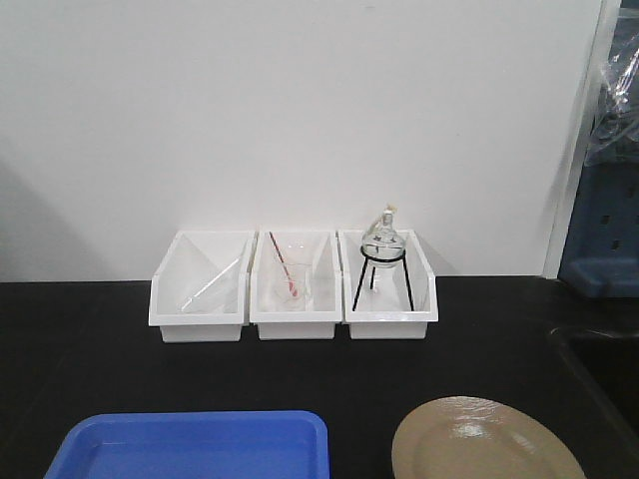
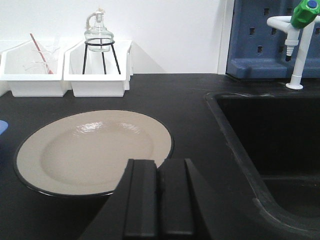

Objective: Place disk in tray to left cabinet

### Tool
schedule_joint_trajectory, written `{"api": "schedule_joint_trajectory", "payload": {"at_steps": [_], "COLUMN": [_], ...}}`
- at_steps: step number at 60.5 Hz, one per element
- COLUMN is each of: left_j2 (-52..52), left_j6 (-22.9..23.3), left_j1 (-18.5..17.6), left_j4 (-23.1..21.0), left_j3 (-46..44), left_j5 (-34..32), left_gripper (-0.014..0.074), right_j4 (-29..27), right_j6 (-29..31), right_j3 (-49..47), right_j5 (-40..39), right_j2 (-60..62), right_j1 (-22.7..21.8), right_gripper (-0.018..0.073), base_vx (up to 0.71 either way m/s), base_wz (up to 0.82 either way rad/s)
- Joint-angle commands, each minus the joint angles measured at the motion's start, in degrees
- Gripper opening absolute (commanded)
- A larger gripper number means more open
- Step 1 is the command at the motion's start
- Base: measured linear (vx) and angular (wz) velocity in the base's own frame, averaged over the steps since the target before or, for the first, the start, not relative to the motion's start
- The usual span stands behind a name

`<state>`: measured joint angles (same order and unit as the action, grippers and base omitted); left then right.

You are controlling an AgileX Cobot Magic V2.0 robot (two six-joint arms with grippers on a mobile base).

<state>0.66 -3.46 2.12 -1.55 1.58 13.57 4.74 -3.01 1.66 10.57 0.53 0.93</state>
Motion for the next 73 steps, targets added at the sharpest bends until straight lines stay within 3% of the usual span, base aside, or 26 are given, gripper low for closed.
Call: {"api": "schedule_joint_trajectory", "payload": {"at_steps": [1, 7, 26, 33, 42, 49, 62, 73], "left_j2": [0.32, 0.32, 0.32, 0.32, 0.32, 0.18, -5.75, -12.19], "left_j6": [0.01, 0.01, 0.08, 0.24, 1.72, 1.78, 1.53, 1.53], "left_j1": [-0.30, -0.30, -0.30, -0.30, -0.30, -0.30, -0.30, -0.30], "left_j4": [-0.17, -0.17, -0.58, -0.58, -0.58, -0.58, -0.58, -0.58], "left_j3": [1.08, 1.08, 1.08, 0.78, -2.69, -7.91, -19.12, -20.85], "left_j5": [-4.57, -5.82, -22.00, -24.70, -24.57, -21.56, -10.02, -8.09], "left_gripper": [-0.0006, -0.0006, -0.0006, -0.0006, -0.0006, -0.0006, -0.0006, -0.0002], "right_j4": [0.82, 0.83, 0.66, -2.38, -7.25, -7.26, -6.40, -6.26], "right_j6": [0.33, 0.33, 0.28, 0.07, 0.14, 0.31, 0.34, 0.41], "right_j3": [1.20, 1.20, 1.09, 0.80, -2.62, -7.76, -18.25, -19.86], "right_j5": [-4.79, -5.93, -19.37, -20.66, -19.50, -16.34, -10.57, -10.00], "right_j2": [0.15, 0.15, 0.15, 0.15, 0.01, -1.57, -10.65, -19.63], "right_j1": [-0.31, -0.31, -0.31, -0.31, -0.31, -0.31, -0.31, -0.31], "right_gripper": [-0.0008, -0.0008, -0.0008, -0.0005, -0.0001, 0.0002, 0.0010, 0.0030], "base_vx": [0.00, 0.00, 0.00, 0.00, 0.00, 0.00, 0.00, 0.00], "base_wz": [0.00, 0.00, 0.00, 0.00, 0.00, 0.00, 0.00, 0.00]}}
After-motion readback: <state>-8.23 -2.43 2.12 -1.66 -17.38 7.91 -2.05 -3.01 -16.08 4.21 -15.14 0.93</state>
